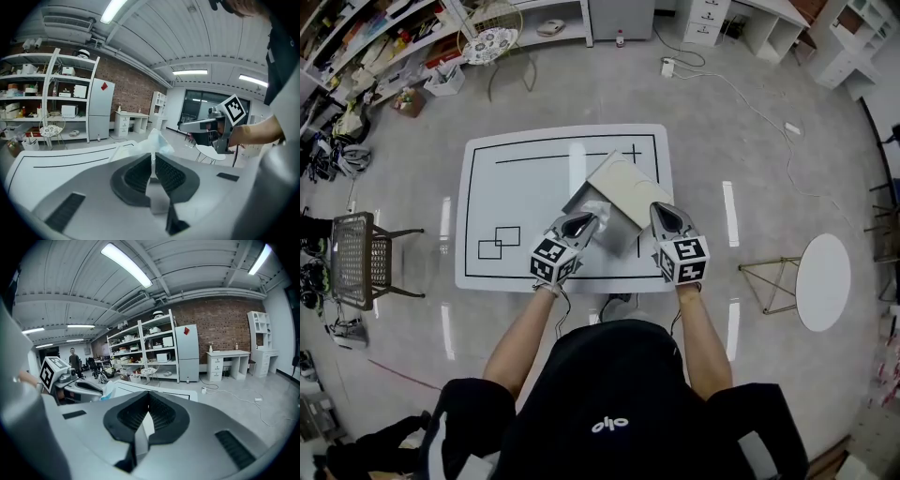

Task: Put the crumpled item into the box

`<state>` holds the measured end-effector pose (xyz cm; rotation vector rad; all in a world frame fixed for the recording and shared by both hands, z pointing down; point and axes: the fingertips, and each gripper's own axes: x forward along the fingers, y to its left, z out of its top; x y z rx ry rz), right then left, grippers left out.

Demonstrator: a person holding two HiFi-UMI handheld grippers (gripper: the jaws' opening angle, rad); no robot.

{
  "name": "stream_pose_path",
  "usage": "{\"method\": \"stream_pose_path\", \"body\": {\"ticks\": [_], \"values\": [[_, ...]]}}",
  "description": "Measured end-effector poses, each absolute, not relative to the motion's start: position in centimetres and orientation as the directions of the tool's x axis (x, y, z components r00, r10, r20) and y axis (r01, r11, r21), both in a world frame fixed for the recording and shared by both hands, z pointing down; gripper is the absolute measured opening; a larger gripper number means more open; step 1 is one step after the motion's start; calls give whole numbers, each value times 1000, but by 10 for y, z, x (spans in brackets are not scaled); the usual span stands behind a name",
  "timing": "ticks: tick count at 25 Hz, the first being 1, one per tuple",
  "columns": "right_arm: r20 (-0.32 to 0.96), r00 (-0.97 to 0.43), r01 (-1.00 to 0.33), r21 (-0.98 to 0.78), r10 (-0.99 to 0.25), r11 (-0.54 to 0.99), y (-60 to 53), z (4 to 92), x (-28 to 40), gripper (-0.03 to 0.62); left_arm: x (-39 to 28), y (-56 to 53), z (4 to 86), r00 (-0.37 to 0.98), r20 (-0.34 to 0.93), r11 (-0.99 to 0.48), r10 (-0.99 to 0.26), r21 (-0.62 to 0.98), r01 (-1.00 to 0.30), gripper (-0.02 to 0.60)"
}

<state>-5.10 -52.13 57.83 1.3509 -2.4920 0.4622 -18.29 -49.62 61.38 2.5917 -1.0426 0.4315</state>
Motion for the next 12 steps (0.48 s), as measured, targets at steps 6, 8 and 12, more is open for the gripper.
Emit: {"method": "stream_pose_path", "body": {"ticks": [6,8,12], "values": [[415,-507,-858,-157,-756,489,-525,602,-39,9,-162,-502,654,704,460,-712,-541,194,-675,31],[426,-505,-859,-159,-751,488,-526,609,-38,9,-156,-503,669,703,488,-718,-518,198,-667,31],[443,-501,-860,-160,-744,484,-527,617,-36,9,-147,-505,691,697,541,-732,-471,200,-651,31]]}}
